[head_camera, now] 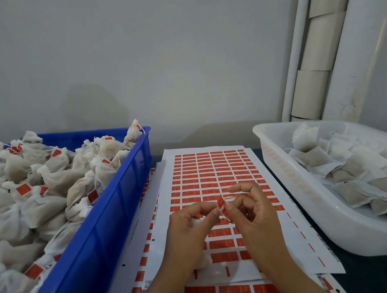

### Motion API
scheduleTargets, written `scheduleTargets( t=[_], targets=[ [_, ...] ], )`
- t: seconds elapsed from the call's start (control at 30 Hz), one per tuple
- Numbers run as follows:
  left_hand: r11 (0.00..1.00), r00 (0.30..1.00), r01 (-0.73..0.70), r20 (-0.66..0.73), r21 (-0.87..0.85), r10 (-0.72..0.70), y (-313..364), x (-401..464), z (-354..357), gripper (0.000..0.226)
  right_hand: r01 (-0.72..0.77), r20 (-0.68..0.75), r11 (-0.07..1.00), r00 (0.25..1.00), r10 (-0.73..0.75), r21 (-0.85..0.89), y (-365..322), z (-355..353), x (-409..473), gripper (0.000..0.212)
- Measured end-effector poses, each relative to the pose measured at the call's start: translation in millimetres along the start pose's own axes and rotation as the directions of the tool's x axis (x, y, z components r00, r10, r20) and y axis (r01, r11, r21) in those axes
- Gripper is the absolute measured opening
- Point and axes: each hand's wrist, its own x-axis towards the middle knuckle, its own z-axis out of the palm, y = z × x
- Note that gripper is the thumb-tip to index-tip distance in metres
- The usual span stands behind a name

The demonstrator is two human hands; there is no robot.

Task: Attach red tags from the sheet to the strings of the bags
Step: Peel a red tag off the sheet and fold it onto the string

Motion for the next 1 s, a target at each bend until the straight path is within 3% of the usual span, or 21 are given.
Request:
scheduleTargets(
  t=[0.37,0.47,0.57,1.0],
  targets=[
    [1.000,1.000,0.012,0.012,0.009,-0.012,-1.5,-2.3,2.2,0.013,0.020,-0.046,0.997,0.999,-0.023,-0.069,0.1,-1.9,1.7,0.018],
    [1.000,1.000,-0.009,0.019,0.020,0.008,1.0,-2.6,2.8,0.004,0.025,-0.038,0.993,0.999,-0.029,-0.114,-0.7,-2.2,1.2,0.019],
    [0.999,0.999,-0.036,0.001,0.031,0.036,0.2,-2.2,3.3,0.021,0.043,-0.027,0.986,0.998,-0.048,-0.161,-2.1,-1.9,1.0,0.018],
    [0.997,0.997,-0.070,-0.032,-0.028,0.069,-5.4,0.6,1.6,0.017,0.107,0.049,0.949,0.994,-0.097,-0.297,-0.5,-1.3,-0.3,0.014]
  ],
)
